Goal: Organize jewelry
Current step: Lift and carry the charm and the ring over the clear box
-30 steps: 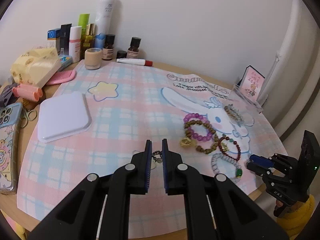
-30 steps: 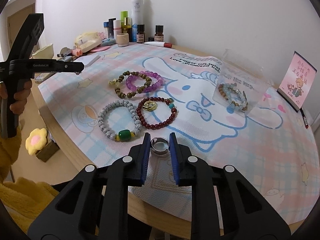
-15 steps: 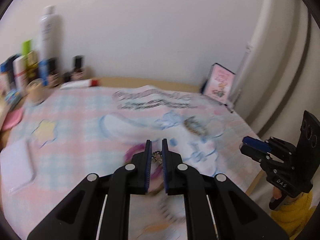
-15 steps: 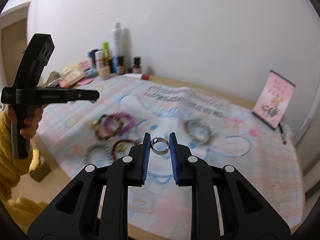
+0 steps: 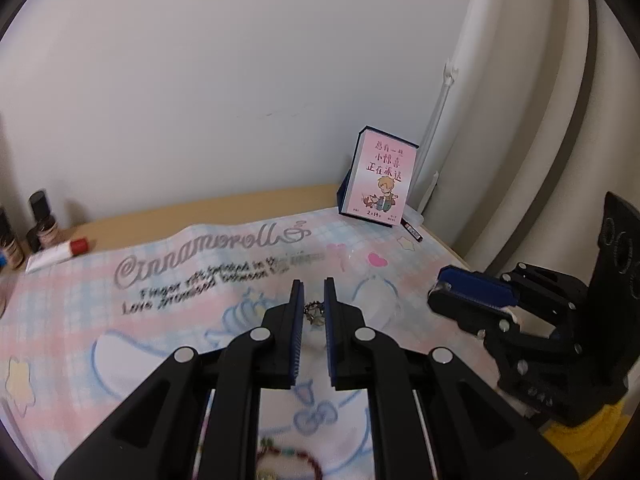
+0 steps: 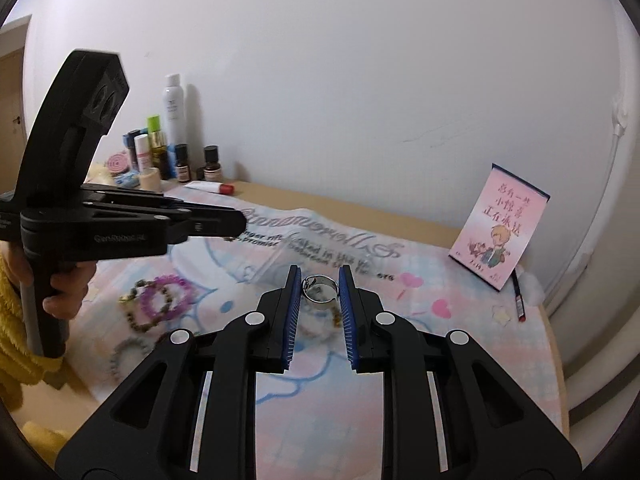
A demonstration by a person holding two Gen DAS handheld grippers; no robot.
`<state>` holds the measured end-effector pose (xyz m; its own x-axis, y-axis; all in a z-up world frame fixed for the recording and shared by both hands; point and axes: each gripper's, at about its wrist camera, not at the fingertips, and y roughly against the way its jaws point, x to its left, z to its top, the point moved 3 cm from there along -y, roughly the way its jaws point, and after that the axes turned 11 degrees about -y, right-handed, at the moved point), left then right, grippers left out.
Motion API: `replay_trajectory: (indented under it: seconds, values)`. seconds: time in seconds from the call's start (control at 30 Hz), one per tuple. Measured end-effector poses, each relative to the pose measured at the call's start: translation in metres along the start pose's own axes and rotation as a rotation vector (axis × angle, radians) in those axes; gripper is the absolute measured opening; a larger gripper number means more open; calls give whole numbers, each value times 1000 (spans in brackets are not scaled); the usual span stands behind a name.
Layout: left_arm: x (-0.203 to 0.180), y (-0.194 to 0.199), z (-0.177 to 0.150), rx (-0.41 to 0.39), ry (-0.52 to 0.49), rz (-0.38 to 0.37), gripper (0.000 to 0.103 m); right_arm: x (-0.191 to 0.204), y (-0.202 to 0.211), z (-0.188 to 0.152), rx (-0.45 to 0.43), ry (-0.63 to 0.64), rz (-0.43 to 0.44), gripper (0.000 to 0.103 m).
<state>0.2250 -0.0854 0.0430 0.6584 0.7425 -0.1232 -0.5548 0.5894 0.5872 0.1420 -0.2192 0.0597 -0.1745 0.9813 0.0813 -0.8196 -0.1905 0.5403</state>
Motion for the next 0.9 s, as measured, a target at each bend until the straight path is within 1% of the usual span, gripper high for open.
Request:
replay_trajectory:
  seconds: [0.1, 0.27, 0.37, 0.43, 0.57, 0.7, 0.9]
  values:
    - [-3, -19, 10, 27, 0, -14, 10, -7, -10, 2, 9, -4, -14, 18]
    - [-4, -37, 17, 48, -5, -18, 10, -16, -26, 0, 36, -33, 4, 19]
    - [-3, -44, 17, 61, -6, -12, 10, -20, -35, -3, 55, -50, 14, 19]
    - [-1, -47, 17, 65, -2, -22, 10, -21, -40, -6, 66, -50, 15, 19]
    - [-3, -56, 15, 83, -18, -15, 10, -20, -50, -10, 84, -49, 21, 19]
    - [-6, -62, 14, 96, -47, 7, 10, -20, -51, -11, 80, -44, 11, 19]
    - [-6, -68, 12, 112, -51, 4, 10, -20, -51, -12, 95, -36, 13, 19]
